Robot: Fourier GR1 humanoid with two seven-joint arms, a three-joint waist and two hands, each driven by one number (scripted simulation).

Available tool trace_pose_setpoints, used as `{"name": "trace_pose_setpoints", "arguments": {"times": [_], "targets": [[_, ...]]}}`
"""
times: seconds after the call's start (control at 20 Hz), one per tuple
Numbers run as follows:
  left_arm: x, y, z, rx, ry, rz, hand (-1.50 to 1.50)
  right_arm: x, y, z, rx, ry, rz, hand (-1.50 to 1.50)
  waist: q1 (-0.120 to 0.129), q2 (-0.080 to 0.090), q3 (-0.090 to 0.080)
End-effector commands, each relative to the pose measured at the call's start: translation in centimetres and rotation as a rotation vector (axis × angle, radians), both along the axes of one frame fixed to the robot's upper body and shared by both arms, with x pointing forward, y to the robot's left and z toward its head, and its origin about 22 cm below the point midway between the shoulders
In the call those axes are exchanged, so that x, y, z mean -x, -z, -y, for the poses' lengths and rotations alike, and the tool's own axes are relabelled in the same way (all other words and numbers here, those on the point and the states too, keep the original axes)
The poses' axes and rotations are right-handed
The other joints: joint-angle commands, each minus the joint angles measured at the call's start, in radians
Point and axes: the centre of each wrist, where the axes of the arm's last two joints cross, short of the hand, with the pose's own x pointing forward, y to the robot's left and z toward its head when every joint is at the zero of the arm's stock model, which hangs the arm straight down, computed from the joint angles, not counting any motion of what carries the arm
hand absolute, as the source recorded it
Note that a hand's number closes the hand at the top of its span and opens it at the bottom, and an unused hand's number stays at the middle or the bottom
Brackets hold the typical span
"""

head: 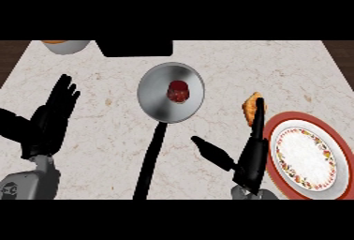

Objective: Pick the cupcake from the plate and place it in the pan

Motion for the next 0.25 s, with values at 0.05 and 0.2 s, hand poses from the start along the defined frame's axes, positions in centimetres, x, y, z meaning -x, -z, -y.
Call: {"name": "trace_pose_setpoints", "arguments": {"times": [0.05, 0.2], "targets": [[1.0, 0.7, 0.1, 0.008, 0.012, -0.002, 0.0, 4.4, -0.1, 0.5, -0.005, 0.018, 0.026, -1.5, 0.016, 0.005, 0.0], [-0.3, 0.1, 0.9, -0.007, 0.023, -0.006, 0.0, 5.7, -1.5, 1.0, 0.02, 0.036, -0.005, -1.5, 0.014, 0.005, -0.001]]}}
